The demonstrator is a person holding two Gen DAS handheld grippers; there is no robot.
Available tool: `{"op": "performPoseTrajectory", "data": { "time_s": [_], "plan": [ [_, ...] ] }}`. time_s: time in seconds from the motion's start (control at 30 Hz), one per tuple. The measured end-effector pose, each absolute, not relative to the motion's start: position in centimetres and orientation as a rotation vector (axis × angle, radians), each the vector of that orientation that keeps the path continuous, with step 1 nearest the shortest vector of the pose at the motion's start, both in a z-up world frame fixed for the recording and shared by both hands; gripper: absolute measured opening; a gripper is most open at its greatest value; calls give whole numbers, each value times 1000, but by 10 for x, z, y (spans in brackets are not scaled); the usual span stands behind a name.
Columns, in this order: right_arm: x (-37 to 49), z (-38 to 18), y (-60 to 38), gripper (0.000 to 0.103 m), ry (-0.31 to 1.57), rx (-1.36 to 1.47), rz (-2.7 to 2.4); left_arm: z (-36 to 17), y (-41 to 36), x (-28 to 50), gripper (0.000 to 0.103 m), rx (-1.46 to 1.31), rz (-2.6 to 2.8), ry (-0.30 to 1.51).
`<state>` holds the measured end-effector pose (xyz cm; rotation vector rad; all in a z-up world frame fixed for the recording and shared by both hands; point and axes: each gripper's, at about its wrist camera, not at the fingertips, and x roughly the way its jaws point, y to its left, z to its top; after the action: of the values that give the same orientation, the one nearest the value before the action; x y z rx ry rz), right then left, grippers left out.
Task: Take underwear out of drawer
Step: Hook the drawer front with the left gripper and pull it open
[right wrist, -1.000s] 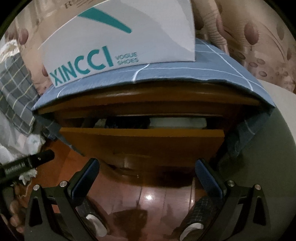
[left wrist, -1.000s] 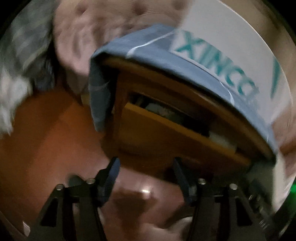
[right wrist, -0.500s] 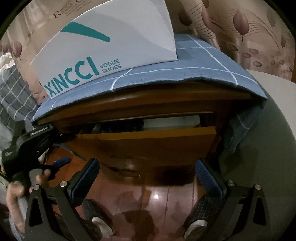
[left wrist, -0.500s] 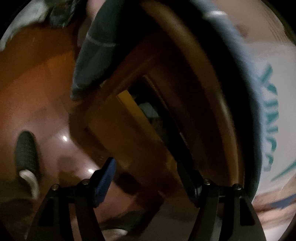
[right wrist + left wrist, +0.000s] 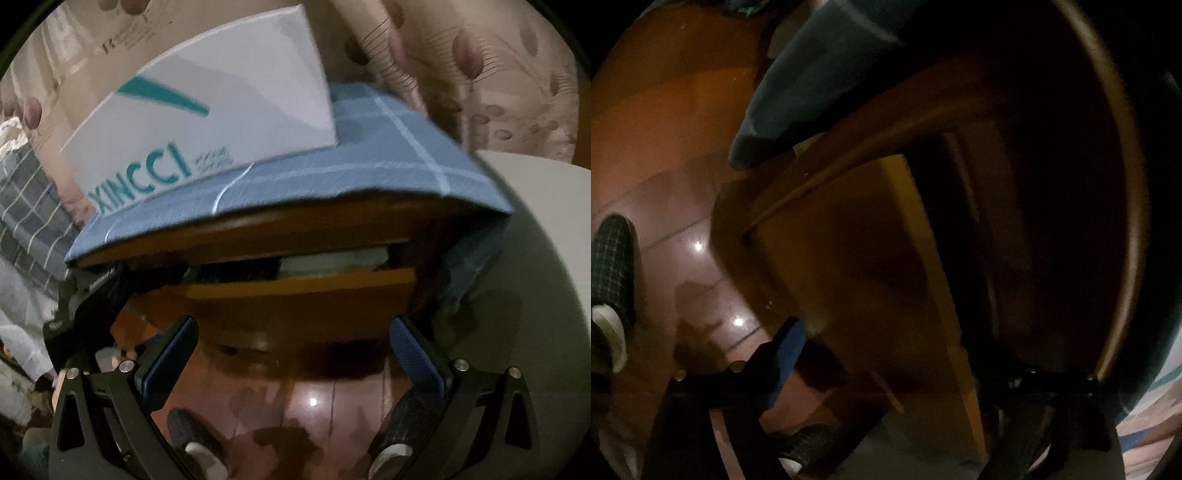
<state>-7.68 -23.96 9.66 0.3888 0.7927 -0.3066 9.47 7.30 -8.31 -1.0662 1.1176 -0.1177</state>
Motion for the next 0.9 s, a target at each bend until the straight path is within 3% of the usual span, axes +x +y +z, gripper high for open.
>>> {"op": "performPoseTrajectory", "data": {
  "time_s": [0.57,0.9],
  "plan": [
    [-76,98,-249,103,784,372,-372,-112,67,115,103,-1194,-8,1200],
    [-74,97,-243,102,788,331,-377,-77,80,92,103,-947,15,1242]
  ]
}}
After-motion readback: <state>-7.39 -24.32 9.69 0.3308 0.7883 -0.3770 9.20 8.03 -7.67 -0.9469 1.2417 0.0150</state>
